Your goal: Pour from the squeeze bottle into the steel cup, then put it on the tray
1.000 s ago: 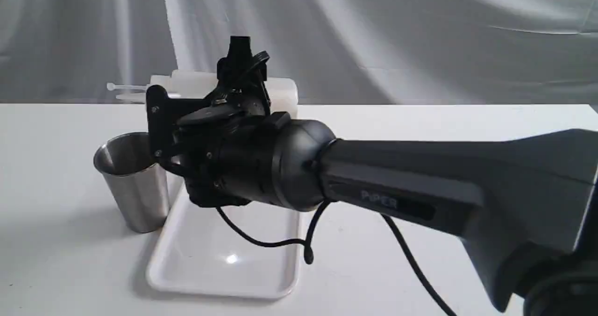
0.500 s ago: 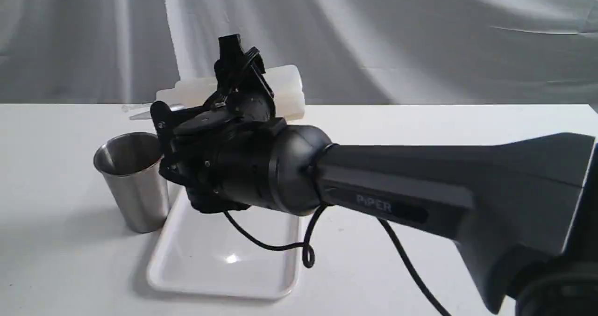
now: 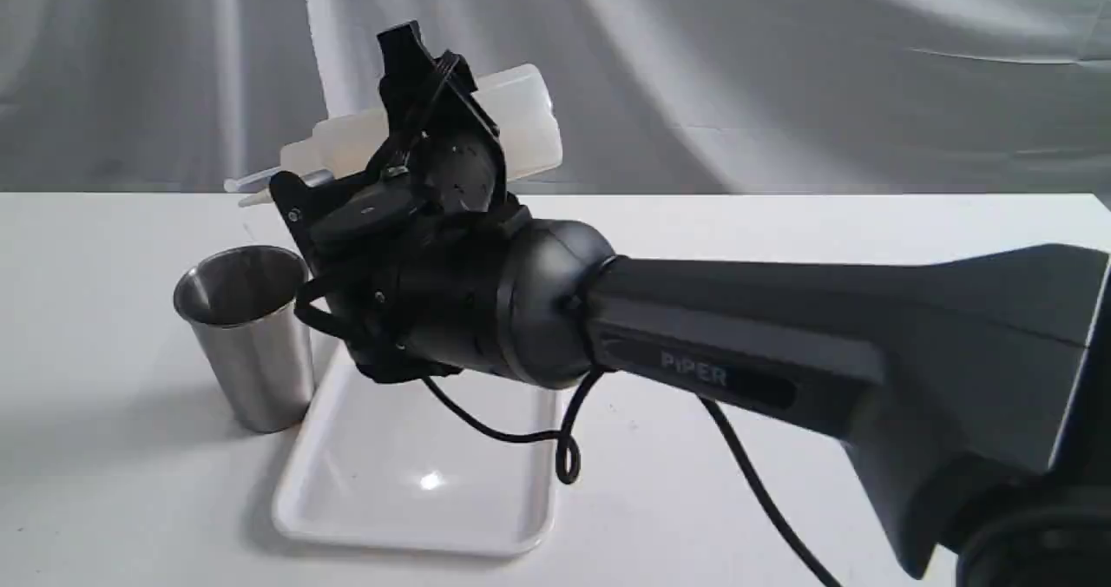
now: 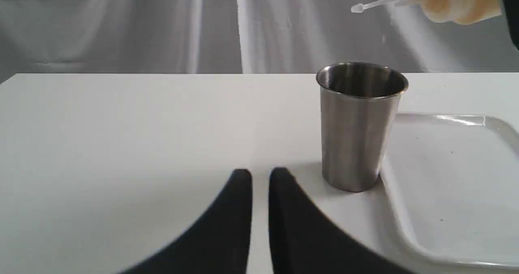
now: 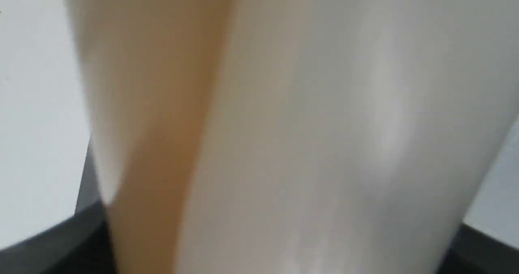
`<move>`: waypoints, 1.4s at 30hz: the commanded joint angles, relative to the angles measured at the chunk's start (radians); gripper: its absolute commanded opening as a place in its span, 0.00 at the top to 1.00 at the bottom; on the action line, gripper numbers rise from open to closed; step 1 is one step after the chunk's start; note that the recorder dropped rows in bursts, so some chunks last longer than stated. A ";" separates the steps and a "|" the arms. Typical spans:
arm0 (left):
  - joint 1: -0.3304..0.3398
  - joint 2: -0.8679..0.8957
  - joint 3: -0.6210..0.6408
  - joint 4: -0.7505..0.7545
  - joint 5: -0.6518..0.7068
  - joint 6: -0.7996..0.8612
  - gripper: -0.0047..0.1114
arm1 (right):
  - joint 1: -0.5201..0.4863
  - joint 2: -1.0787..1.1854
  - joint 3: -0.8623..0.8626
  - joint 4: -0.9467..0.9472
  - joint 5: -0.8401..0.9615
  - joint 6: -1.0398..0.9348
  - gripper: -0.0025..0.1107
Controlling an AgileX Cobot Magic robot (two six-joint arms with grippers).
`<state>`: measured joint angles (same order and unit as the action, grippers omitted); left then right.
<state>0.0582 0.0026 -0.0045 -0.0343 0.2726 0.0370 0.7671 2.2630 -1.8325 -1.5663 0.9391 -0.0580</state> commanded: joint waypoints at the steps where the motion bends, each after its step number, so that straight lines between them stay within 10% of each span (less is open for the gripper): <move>1: -0.005 -0.003 0.004 0.000 -0.007 -0.005 0.89 | 0.001 -0.010 -0.008 -0.042 0.015 -0.021 0.98; 42: -0.005 -0.003 0.004 0.000 -0.007 0.000 0.89 | -0.009 0.027 -0.065 -0.093 0.005 -0.152 0.98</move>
<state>0.0582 0.0026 -0.0045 -0.0343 0.2726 0.0370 0.7671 2.3035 -1.8876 -1.6220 0.9281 -0.2095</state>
